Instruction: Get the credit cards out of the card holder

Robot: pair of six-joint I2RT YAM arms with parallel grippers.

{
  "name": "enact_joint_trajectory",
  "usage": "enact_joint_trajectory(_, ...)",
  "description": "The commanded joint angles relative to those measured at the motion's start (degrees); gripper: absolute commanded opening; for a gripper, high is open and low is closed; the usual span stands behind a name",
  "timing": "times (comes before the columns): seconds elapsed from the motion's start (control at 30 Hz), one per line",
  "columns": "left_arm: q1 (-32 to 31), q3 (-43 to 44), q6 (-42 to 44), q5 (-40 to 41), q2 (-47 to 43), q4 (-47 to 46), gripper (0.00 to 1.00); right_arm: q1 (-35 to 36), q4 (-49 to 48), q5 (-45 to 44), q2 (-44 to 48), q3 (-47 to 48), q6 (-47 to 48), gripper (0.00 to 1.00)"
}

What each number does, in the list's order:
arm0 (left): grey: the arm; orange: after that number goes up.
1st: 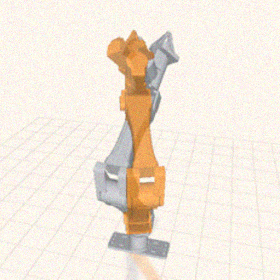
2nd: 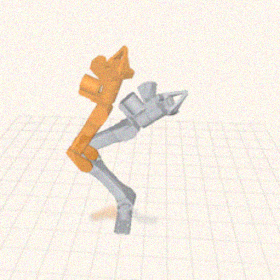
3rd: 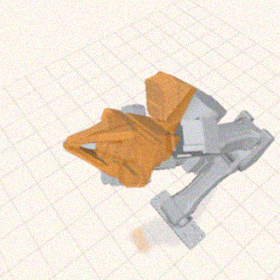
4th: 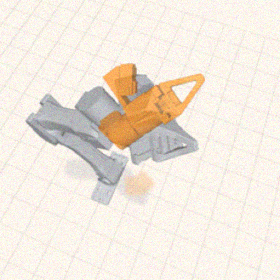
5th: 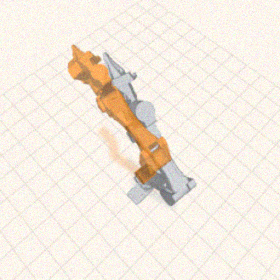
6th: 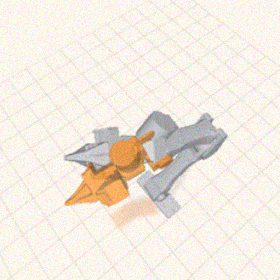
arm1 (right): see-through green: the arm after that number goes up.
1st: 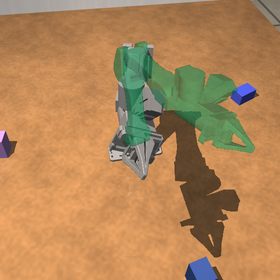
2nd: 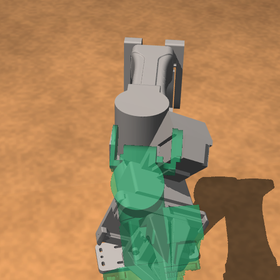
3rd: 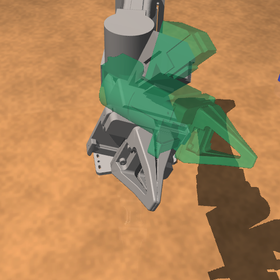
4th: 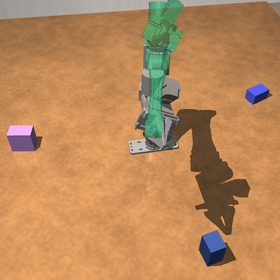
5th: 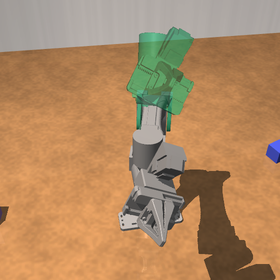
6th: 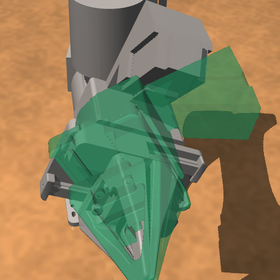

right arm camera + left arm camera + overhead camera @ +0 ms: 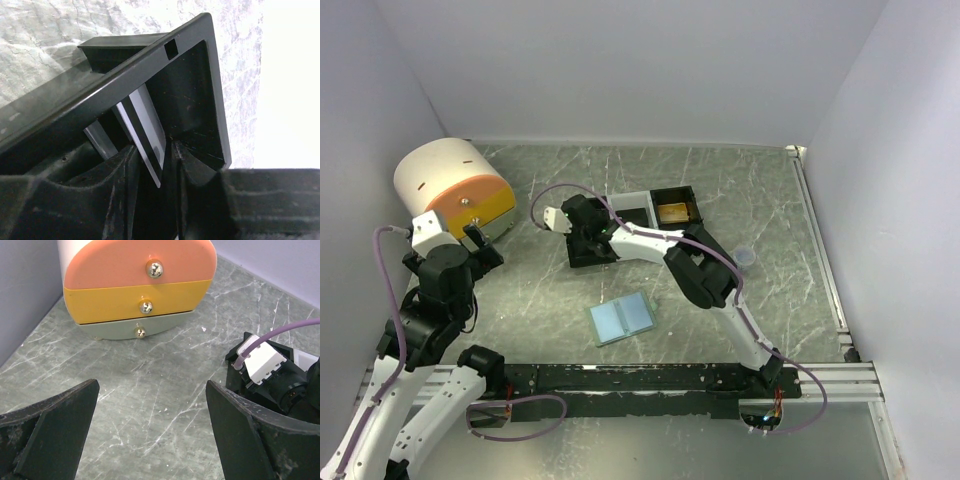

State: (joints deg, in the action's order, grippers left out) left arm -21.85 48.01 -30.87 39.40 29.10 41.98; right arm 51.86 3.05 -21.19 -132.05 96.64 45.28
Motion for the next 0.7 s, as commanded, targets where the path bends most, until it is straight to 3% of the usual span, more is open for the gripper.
enact_joint_trajectory(0.0, 0.31, 0.39, 0.78, 0.3, 0.15, -0.68, 1.0, -0.21, 2.4, 1.26, 0.69, 0.38, -0.76, 0.34)
enact_joint_trajectory(0.2, 0.31, 0.33, 0.73, -0.18, 0.6, -0.66, 1.0, -0.42, 4.67, 2.66, 2.32, 0.89, -2.32, 0.42)
enact_joint_trajectory(0.67, 0.31, 0.4, 0.48, -1.16, 1.26, -0.49, 1.0, -1.32, 9.76, 6.16, 5.1, 3.3, -7.8, 0.47)
